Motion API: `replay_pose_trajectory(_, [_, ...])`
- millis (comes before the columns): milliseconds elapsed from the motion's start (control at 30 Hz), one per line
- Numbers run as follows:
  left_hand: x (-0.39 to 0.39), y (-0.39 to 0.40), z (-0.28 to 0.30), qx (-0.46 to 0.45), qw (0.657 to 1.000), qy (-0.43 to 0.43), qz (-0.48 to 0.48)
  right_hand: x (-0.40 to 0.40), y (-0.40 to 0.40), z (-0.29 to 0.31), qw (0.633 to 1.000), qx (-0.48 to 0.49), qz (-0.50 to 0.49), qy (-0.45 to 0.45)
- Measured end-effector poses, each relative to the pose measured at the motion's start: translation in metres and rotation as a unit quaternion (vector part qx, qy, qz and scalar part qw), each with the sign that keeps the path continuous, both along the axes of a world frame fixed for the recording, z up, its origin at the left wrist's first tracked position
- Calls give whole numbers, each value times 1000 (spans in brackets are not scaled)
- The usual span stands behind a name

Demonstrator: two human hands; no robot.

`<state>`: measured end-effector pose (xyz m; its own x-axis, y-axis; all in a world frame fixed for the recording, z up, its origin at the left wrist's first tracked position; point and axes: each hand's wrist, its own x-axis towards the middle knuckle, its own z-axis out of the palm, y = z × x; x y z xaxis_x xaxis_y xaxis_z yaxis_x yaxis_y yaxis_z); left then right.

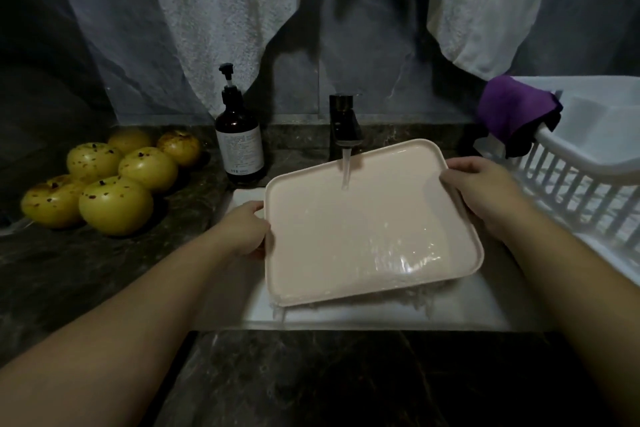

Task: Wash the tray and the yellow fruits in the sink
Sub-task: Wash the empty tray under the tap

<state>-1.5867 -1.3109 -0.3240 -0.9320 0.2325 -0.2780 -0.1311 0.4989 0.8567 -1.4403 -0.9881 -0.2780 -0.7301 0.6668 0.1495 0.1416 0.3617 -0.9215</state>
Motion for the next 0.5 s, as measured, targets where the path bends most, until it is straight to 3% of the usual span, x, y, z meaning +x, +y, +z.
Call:
replay_pose_trajectory(233, [0,-5,0,-23,999,-33,2,4,-4,6,999,-54,7,4])
replay_pose_trajectory(500, [6,-10,17,-33,995,-66,60,-2,11,2,979,-125,65,-144])
